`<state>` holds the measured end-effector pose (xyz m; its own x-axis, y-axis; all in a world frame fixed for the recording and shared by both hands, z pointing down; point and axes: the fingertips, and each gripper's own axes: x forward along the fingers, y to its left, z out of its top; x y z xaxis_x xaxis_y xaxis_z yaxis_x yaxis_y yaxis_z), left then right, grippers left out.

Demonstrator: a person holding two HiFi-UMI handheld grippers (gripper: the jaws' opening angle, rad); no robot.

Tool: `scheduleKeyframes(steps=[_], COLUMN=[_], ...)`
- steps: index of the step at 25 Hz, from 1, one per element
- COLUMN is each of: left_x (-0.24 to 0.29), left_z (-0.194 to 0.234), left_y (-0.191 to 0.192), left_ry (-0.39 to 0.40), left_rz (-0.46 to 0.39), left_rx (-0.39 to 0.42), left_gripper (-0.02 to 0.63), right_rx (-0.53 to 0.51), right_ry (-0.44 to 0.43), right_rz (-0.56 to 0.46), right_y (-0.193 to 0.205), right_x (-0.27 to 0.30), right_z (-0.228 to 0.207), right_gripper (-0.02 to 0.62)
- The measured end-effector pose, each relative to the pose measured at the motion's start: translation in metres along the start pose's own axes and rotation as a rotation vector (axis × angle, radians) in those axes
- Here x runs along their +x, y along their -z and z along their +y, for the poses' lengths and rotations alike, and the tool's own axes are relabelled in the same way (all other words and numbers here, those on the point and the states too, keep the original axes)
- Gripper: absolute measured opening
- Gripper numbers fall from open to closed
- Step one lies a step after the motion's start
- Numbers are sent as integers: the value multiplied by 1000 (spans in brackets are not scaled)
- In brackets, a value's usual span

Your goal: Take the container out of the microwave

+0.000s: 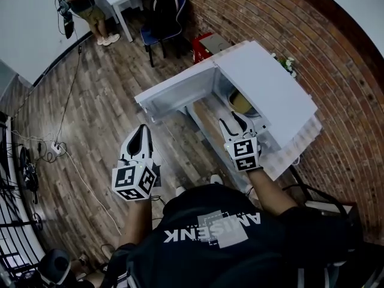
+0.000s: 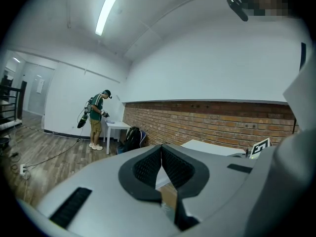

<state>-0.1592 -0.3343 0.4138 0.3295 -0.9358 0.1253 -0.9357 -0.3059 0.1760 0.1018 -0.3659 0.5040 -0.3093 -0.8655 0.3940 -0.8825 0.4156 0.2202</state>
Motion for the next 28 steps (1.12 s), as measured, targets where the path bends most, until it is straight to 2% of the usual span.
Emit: scheduleKeyframes(steps=[6, 14, 19, 28], left_x=[11, 13, 10, 7], left_z=[-7, -7, -5, -15], left_y=[9, 22, 24, 23], left_ry=[-12, -21, -40, -48], left_rz=[4, 44, 53, 57], left_rx=[-3, -10, -2, 17], left_gripper=[12, 12, 12, 12], right_rx=[-19, 4, -19, -15], right_ry=[68, 150, 206, 234], right_rz=[42, 156, 207, 282], right_y=[27, 66, 84, 109], right_x=[31, 68, 88, 120], right_z=[-17, -35, -48, -70], right_gripper=[215, 215, 215, 216])
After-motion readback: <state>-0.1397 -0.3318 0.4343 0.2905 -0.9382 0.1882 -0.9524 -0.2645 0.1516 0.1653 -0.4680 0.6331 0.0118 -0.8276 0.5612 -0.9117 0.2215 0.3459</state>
